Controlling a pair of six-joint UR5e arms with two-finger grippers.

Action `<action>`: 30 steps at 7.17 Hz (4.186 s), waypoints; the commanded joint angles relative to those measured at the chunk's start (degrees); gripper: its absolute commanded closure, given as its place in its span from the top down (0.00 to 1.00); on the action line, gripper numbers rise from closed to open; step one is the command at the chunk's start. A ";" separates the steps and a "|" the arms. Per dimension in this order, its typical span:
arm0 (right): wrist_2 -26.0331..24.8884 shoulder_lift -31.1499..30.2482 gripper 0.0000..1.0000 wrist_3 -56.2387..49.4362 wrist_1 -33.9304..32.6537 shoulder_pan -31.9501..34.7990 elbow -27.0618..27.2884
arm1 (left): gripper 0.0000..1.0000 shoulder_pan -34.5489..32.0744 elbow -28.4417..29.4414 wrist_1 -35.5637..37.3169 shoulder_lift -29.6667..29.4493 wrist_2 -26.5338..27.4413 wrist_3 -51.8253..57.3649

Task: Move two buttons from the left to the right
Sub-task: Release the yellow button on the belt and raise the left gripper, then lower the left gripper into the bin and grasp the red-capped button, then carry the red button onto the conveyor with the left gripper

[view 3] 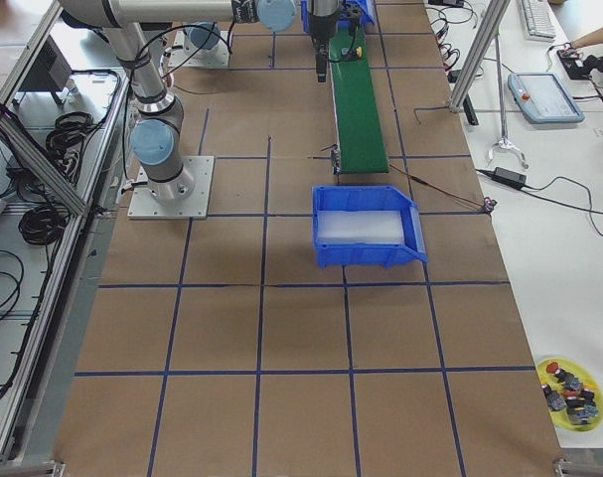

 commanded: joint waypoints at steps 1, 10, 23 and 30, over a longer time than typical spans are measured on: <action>0.01 0.00 1.00 0.02 -0.03 -0.05 0.00 | 0.99 4.48 -0.94 0.68 -0.89 -0.09 4.44; 0.01 0.09 1.00 0.20 -0.12 0.04 0.00 | 0.99 6.76 -8.75 20.43 -11.87 -4.83 4.09; 0.01 0.09 1.00 0.11 -0.03 0.04 0.00 | 0.19 6.33 -9.59 21.47 -8.38 -5.10 3.56; 0.01 0.17 1.00 -0.24 -0.12 0.04 0.44 | 0.19 -2.85 1.69 -0.46 -2.39 -3.25 -8.33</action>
